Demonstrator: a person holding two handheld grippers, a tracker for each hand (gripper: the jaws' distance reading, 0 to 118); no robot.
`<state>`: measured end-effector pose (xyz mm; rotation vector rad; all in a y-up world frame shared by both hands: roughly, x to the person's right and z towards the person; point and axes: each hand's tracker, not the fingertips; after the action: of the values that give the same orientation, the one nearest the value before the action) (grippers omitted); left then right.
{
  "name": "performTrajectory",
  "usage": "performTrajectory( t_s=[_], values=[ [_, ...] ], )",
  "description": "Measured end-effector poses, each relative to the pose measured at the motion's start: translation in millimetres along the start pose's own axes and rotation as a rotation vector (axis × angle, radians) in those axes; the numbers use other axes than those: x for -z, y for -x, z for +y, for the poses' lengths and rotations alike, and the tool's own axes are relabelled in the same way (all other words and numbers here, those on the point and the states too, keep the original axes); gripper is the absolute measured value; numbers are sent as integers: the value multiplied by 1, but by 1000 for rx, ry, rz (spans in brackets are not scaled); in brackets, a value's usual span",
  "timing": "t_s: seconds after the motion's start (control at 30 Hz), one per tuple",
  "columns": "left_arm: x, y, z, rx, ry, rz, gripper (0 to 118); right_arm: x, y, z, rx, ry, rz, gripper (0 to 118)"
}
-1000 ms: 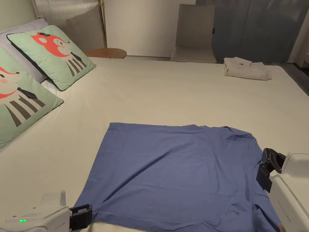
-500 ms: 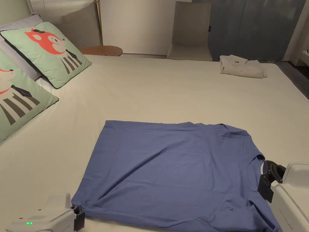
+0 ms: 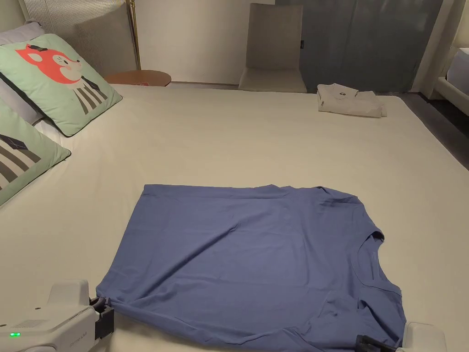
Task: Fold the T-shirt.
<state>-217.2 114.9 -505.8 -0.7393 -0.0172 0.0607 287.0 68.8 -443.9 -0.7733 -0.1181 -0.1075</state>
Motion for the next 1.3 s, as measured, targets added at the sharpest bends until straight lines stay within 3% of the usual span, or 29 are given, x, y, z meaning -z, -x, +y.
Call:
performTrajectory(
  t_s=[0.07, 0.17, 0.2, 0.53, 0.77, 1.03, 1.3],
  values=[
    [2, 1, 0, -6, 5, -3, 7, 5, 0, -2, 2, 7, 11, 86],
    [3, 2, -1, -11, 12, 2, 7, 11, -2, -5, 6, 10, 10, 19],
    [4, 3, -2, -15, 17, 1, 7, 8, -4, -4, 16, -3, 31, 6],
    [12, 1, 36, -89, -32, -17, 7, -31, 8, 59, 37, -209, 39, 6],
    [49, -16, 95, -29, -92, 9, 7, 3, 18, 124, -5, -272, 16, 6],
    [134, -33, 131, 68, -21, 69, 7, 89, 21, 174, -32, -180, -43, 6],
    [205, -38, 130, 123, 105, 101, 6, 160, 16, 178, -9, -18, -82, 6]
  ],
)
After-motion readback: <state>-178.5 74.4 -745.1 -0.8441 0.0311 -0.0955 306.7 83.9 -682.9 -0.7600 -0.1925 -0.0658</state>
